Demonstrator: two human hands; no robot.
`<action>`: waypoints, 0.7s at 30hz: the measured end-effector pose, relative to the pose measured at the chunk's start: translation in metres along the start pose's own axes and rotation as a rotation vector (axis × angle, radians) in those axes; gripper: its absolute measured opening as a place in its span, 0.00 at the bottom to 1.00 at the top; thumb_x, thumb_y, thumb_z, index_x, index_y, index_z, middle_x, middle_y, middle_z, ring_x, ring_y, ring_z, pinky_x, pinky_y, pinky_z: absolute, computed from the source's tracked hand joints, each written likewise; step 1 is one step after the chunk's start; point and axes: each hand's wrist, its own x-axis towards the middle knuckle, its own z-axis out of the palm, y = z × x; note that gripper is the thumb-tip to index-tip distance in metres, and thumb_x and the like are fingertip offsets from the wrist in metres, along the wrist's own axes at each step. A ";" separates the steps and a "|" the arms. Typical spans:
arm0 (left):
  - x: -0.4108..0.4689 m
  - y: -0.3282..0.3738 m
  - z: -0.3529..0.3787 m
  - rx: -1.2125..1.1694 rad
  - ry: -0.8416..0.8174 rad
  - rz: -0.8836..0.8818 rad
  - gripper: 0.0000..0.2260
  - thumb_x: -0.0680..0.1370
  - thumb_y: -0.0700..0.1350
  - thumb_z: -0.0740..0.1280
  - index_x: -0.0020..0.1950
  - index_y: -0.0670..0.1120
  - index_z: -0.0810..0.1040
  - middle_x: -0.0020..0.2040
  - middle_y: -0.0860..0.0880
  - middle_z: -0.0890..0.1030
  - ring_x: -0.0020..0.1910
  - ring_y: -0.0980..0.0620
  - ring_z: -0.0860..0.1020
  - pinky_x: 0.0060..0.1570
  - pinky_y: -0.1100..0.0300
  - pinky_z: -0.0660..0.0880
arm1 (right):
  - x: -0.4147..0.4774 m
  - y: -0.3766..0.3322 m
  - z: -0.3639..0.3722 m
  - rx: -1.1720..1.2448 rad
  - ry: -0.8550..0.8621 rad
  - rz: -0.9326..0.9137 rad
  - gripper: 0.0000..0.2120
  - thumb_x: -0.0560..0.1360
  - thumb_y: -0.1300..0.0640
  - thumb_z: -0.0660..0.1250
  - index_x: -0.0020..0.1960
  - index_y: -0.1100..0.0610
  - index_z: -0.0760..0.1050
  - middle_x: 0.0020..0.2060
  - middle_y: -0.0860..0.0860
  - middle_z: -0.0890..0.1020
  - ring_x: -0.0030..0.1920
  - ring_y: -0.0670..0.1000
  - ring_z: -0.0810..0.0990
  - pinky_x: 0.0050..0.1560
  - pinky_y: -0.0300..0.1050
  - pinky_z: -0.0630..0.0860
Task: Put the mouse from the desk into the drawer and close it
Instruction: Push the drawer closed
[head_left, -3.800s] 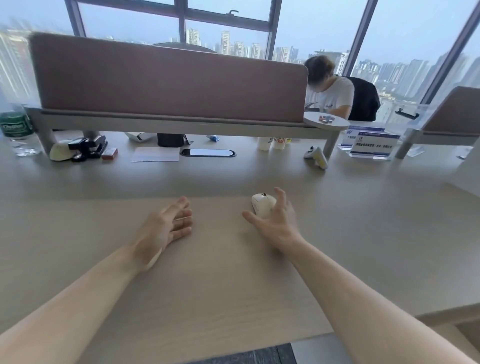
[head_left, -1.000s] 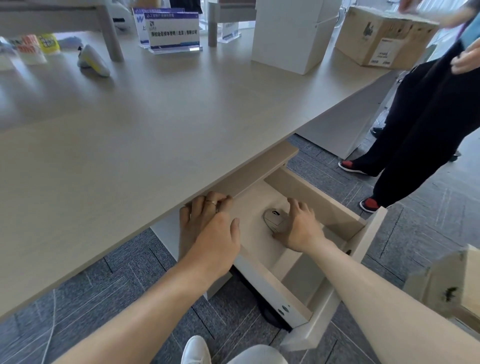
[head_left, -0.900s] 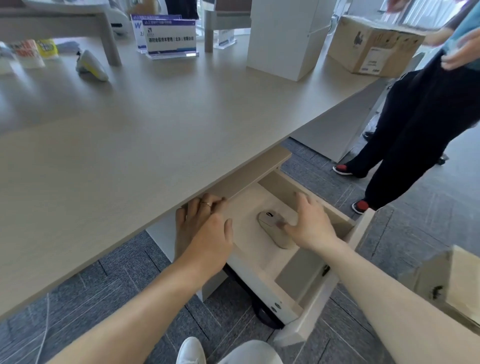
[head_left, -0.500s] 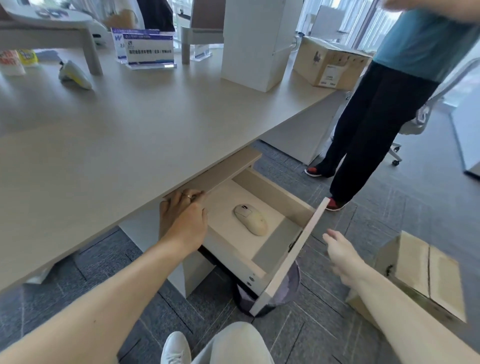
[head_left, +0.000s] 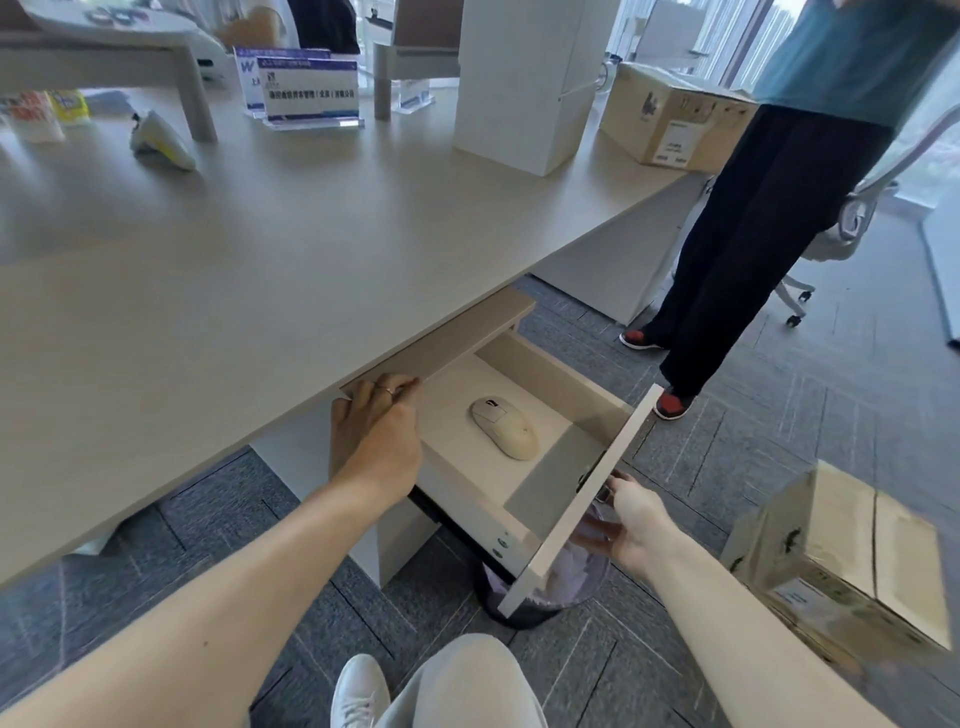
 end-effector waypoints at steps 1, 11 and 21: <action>0.000 0.000 0.000 0.002 0.001 0.003 0.25 0.76 0.37 0.59 0.72 0.53 0.71 0.70 0.56 0.72 0.66 0.48 0.68 0.58 0.51 0.64 | 0.001 0.000 0.005 -0.005 -0.007 -0.003 0.16 0.82 0.55 0.57 0.68 0.51 0.73 0.61 0.57 0.78 0.48 0.63 0.81 0.33 0.60 0.81; 0.002 -0.005 -0.003 -0.040 0.013 0.019 0.32 0.71 0.31 0.57 0.73 0.53 0.70 0.70 0.57 0.72 0.66 0.50 0.68 0.59 0.53 0.64 | 0.012 -0.011 0.071 -0.044 -0.052 -0.027 0.16 0.82 0.56 0.57 0.68 0.52 0.73 0.62 0.58 0.77 0.52 0.62 0.79 0.37 0.61 0.82; 0.007 -0.011 -0.004 -0.107 -0.016 0.020 0.31 0.72 0.34 0.61 0.73 0.54 0.70 0.70 0.58 0.72 0.70 0.51 0.67 0.59 0.54 0.63 | 0.025 -0.022 0.136 -0.034 -0.084 0.028 0.21 0.82 0.57 0.59 0.74 0.48 0.67 0.73 0.56 0.68 0.66 0.64 0.73 0.47 0.68 0.81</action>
